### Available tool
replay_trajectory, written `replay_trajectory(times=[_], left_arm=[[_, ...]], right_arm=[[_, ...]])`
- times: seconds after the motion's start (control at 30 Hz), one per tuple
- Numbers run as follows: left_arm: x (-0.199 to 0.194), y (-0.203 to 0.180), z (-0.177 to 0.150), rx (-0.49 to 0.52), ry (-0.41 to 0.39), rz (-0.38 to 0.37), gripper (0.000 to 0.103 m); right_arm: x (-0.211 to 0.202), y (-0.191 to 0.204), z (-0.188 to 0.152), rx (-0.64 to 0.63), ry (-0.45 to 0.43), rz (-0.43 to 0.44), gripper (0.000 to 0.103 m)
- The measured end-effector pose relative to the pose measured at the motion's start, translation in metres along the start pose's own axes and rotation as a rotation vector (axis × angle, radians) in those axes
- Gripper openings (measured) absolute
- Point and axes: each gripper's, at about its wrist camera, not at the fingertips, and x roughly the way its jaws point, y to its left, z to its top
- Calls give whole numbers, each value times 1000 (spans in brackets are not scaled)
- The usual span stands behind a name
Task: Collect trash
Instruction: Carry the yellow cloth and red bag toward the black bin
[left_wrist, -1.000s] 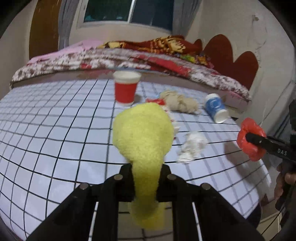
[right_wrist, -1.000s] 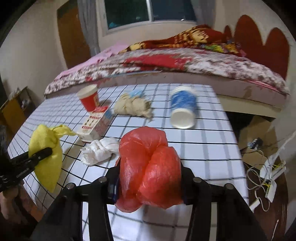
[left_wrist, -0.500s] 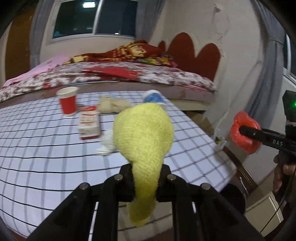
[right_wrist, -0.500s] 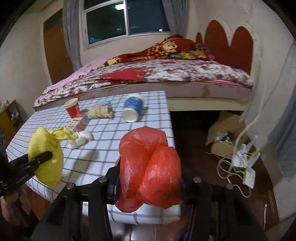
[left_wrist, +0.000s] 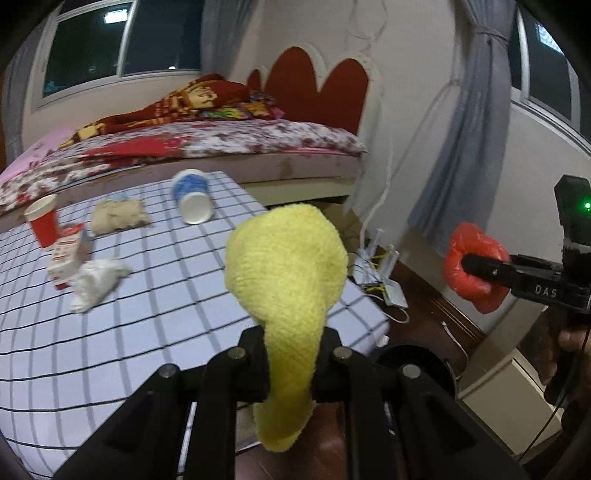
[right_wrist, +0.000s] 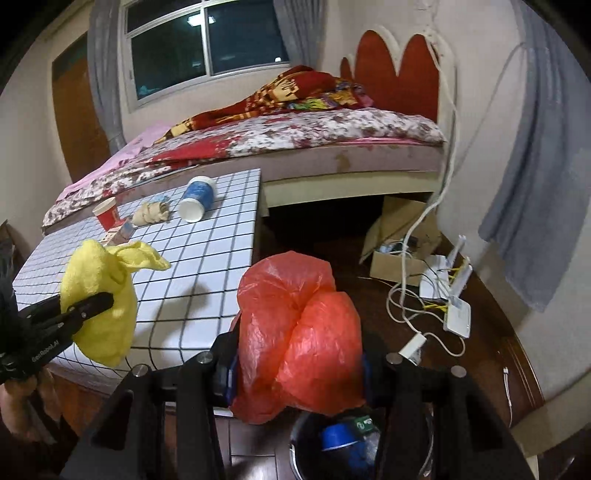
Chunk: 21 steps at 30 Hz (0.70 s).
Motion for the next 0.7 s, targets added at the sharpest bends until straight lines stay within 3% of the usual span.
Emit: replay_trajectory(times=[0.37, 0.7], left_arm=[[19, -71, -12, 92, 49, -103, 16], [45, -121, -33, 172, 135, -206, 16]], right_arm=[[-21, -44, -44, 24, -8, -46, 51], [-23, -82, -83, 59, 42, -71, 51]])
